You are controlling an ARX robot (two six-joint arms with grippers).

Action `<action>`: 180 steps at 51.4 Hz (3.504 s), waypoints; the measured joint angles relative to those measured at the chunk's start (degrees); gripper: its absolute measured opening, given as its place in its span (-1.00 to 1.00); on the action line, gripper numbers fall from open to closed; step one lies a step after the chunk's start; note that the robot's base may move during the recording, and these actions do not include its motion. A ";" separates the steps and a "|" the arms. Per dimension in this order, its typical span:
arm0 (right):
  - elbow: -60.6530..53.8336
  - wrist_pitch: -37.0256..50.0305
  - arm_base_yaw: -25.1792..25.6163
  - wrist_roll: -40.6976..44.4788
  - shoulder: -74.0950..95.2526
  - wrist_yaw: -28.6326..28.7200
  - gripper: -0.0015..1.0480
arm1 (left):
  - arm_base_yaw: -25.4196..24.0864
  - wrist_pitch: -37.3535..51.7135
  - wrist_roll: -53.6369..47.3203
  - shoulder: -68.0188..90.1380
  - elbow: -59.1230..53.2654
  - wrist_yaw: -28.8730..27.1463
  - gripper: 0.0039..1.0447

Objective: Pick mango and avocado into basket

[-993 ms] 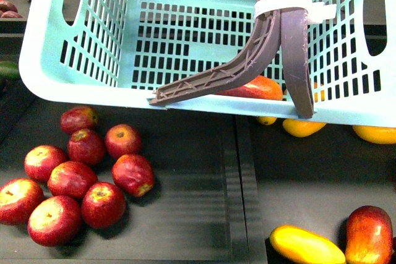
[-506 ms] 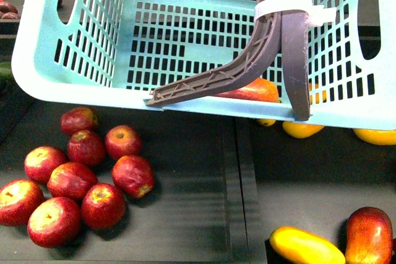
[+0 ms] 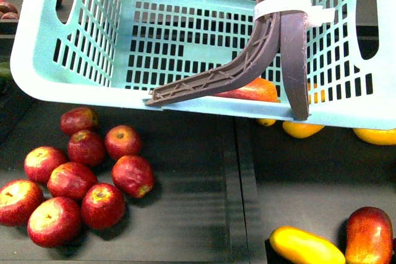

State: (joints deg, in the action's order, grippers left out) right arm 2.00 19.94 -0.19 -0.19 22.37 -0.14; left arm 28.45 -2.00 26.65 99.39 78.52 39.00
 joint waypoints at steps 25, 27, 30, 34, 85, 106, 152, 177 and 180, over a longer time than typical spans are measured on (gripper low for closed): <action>-1.03 -5.44 0.00 0.02 -7.91 0.11 -0.96 | 0.00 0.00 0.00 0.00 0.00 -0.02 -0.68; -1.03 -5.95 0.00 0.02 -8.44 0.11 -0.96 | 0.00 0.00 0.00 0.00 0.00 -0.02 -0.68; -1.03 -6.75 0.00 0.02 -9.27 0.11 -0.96 | 0.00 0.00 0.00 0.00 0.00 0.00 -0.68; -1.01 -7.82 0.00 0.00 -10.32 0.11 -0.96 | 0.00 0.00 0.00 0.00 0.00 0.00 -0.68; -1.01 -19.82 0.00 0.02 -22.03 -0.07 0.52 | 0.07 0.00 0.00 0.02 0.00 -0.04 -0.68; -1.01 -20.00 -0.02 0.00 -22.10 -0.04 0.83 | 0.74 0.00 0.17 0.07 0.00 0.42 -0.68; -1.01 -20.02 0.00 0.00 -22.21 0.09 0.83 | 0.07 0.00 0.00 0.07 0.07 0.00 -0.69; -1.01 -20.00 0.00 0.04 -22.21 0.02 0.83 | 0.04 0.00 0.02 0.07 0.07 -0.22 -0.69; -1.01 -20.02 0.00 0.04 -22.21 -0.02 0.83 | 0.07 0.00 -0.02 0.07 0.07 -0.17 -0.69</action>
State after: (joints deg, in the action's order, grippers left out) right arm 0.99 -0.08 -0.19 -0.14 0.16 -0.16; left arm 28.51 -2.00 26.63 99.46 78.59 38.83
